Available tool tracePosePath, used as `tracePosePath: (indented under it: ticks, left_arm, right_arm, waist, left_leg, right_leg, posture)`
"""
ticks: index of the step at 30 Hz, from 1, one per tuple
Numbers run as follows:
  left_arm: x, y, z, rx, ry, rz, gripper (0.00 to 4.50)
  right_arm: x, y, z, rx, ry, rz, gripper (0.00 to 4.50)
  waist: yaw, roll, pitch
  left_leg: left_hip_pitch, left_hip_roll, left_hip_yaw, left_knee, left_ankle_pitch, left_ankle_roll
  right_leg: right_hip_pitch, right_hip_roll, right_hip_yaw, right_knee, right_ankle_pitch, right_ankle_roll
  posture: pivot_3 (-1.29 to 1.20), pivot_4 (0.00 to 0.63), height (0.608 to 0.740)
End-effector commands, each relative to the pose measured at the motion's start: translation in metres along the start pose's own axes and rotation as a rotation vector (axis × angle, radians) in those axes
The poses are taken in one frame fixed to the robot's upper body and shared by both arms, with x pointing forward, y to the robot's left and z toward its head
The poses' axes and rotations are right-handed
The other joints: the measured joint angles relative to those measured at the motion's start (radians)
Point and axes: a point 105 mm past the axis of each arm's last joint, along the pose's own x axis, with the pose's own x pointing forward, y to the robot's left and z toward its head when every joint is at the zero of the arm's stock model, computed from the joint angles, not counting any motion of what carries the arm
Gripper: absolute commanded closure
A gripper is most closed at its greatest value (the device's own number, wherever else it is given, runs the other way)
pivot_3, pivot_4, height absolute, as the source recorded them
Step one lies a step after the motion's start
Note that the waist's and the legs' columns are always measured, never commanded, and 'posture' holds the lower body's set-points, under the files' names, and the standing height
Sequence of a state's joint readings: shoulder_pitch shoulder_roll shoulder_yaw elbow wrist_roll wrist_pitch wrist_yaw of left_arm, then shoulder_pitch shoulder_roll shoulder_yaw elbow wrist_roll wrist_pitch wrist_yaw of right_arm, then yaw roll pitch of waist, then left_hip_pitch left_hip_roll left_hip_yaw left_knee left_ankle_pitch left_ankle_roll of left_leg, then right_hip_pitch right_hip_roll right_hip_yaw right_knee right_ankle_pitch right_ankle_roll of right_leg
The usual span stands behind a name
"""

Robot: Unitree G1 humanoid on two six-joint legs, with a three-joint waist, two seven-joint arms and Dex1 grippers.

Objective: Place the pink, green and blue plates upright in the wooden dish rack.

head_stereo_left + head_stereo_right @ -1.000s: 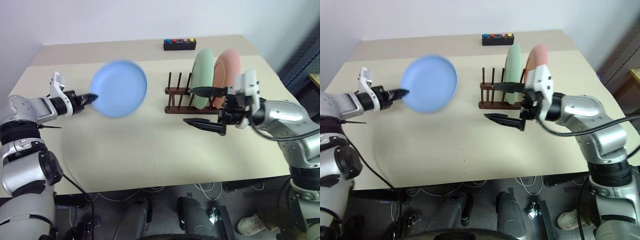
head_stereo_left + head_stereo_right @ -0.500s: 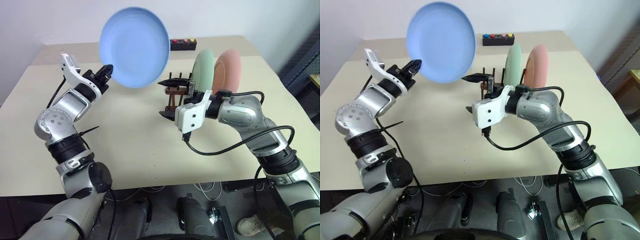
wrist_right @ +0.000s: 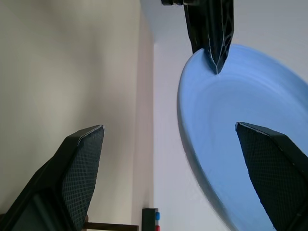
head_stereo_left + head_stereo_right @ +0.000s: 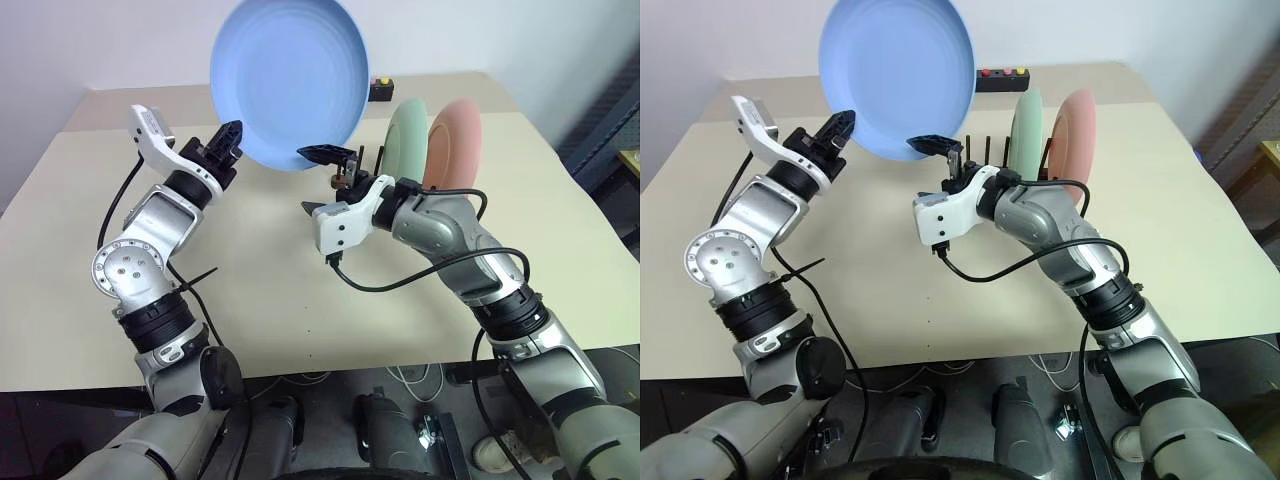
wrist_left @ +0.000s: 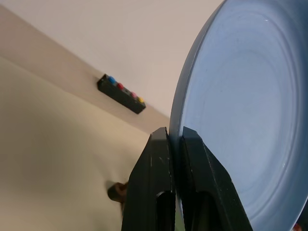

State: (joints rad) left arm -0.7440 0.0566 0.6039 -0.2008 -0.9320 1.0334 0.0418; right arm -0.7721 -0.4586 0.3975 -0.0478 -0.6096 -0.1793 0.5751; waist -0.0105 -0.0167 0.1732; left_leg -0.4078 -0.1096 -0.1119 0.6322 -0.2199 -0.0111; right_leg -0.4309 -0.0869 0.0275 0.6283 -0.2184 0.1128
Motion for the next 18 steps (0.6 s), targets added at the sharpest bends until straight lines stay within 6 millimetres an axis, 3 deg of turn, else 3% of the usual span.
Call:
tracePosePath:
  ticks: [1,4,11,15,18]
  left_arm:
    - [-0.002,-0.017,0.004,0.029,-0.017,-0.055,4.45]
    - [-0.002,-0.02,-0.001,0.073,0.006,-0.061,4.5]
    - [-0.002,-0.029,-0.008,0.112,0.029,-0.123,4.5]
    - [0.001,-0.032,-0.01,0.177,0.01,-0.127,4.5]
    - [0.0,-0.039,-0.013,0.143,0.022,-0.187,3.45]
  right_arm:
    - [0.003,-0.015,0.001,-0.018,0.0,-0.051,0.0]
    - [0.004,-0.016,-0.003,0.002,0.007,-0.059,0.89]
    - [0.002,-0.021,-0.014,-0.003,0.042,-0.086,4.46]
    - [0.003,-0.023,-0.012,-0.01,0.039,-0.096,4.49]
    - [0.002,-0.025,-0.011,-0.015,0.039,-0.107,4.5]
  waist:
    - [0.0,0.0,0.0]
    - [-0.002,0.0,0.0]
    - [-0.002,0.0,0.0]
    - [-0.002,0.0,0.0]
    - [-0.001,0.0,0.0]
  left_leg:
    - [0.0,0.0,0.0,0.0,0.0,0.0]
    - [0.0,0.0,0.0,0.0,0.0,0.0]
    - [0.0,0.0,0.0,-0.001,0.0,0.0]
    - [0.0,0.0,0.0,-0.001,0.0,0.0]
    - [0.0,0.0,0.0,-0.001,0.0,0.0]
  right_leg:
    - [0.0,0.0,0.0,0.0,0.0,0.0]
    - [0.0,0.0,0.0,0.0,0.0,0.0]
    - [0.0,0.0,0.0,0.0,0.0,0.0]
    - [0.0,0.0,0.0,0.0,0.0,0.0]
    - [0.0,0.0,0.0,0.0,0.0,0.0]
  posture:
    - [0.0,0.15,0.74]
    - [0.0,0.15,0.74]
    - [0.0,0.15,0.74]
    - [0.0,0.15,0.74]
    - [0.0,0.15,0.74]
